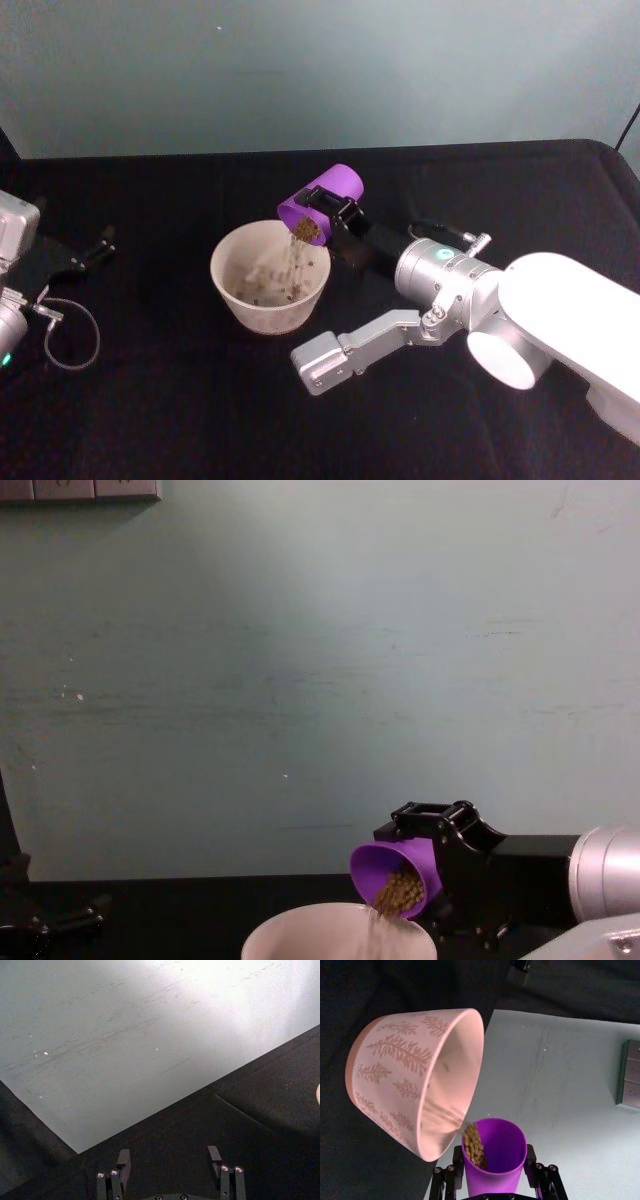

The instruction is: Pick up the cup and pour the mung beans from the cup into the bowl.

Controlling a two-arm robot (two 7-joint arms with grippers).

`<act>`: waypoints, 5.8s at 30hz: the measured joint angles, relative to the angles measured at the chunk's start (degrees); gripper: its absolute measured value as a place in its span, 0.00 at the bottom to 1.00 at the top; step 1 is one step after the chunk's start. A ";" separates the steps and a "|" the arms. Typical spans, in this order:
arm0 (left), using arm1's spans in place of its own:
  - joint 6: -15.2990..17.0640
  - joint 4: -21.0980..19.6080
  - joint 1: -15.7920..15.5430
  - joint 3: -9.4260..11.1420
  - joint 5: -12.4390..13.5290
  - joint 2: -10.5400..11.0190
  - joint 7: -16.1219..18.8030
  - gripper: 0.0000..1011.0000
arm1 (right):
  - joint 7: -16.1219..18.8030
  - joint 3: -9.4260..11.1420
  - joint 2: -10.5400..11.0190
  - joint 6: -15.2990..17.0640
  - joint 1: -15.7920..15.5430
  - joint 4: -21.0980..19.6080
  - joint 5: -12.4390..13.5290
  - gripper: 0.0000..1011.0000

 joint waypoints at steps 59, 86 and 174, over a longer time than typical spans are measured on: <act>0.00 0.00 0.00 0.00 0.00 0.00 0.00 0.99 | -1.45 7.40 0.46 -1.68 -2.93 -1.86 6.96 0.71; 0.00 0.00 0.00 0.00 0.00 0.00 0.00 0.99 | 15.59 29.98 -10.86 5.46 -8.81 5.41 58.83 0.71; 0.00 0.00 0.00 0.00 0.00 0.00 0.00 0.99 | 16.07 28.70 -10.92 -10.65 -12.10 20.41 78.06 0.71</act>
